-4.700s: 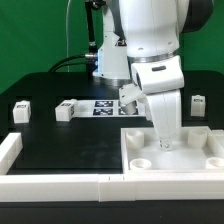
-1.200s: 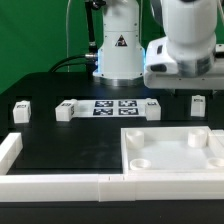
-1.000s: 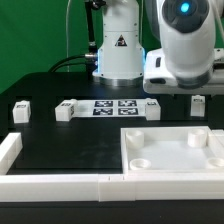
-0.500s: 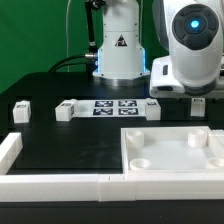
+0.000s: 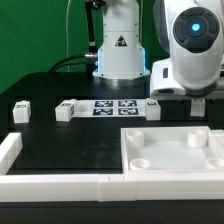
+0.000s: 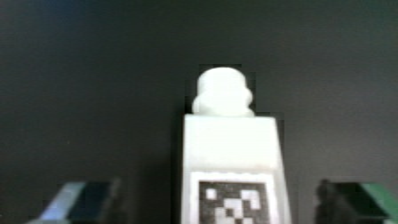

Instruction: Assemble one leg

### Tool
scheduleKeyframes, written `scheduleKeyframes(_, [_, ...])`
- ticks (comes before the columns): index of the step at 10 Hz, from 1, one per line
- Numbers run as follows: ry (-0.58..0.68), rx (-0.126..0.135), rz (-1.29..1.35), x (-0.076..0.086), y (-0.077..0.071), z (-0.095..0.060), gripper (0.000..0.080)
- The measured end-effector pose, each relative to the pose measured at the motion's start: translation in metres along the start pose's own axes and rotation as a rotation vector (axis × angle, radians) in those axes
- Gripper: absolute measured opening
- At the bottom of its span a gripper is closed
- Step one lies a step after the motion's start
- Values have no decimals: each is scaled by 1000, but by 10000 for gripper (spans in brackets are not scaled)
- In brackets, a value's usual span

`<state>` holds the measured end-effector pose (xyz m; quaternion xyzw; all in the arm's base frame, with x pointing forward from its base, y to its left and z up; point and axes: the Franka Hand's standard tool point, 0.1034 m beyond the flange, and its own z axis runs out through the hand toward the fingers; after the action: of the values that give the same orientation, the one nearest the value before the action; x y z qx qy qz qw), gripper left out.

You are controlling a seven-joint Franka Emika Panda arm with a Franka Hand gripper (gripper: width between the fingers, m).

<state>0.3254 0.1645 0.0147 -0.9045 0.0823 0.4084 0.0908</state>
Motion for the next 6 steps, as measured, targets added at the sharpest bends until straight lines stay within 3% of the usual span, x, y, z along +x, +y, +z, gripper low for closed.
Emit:
scheduleKeyframes(1, [0, 0, -1, 0, 0, 0, 445])
scheduleKeyframes(2, [-1, 0, -1, 0, 0, 0, 285])
scheduleKeyframes(6, [-1, 0, -1, 0, 0, 0, 285])
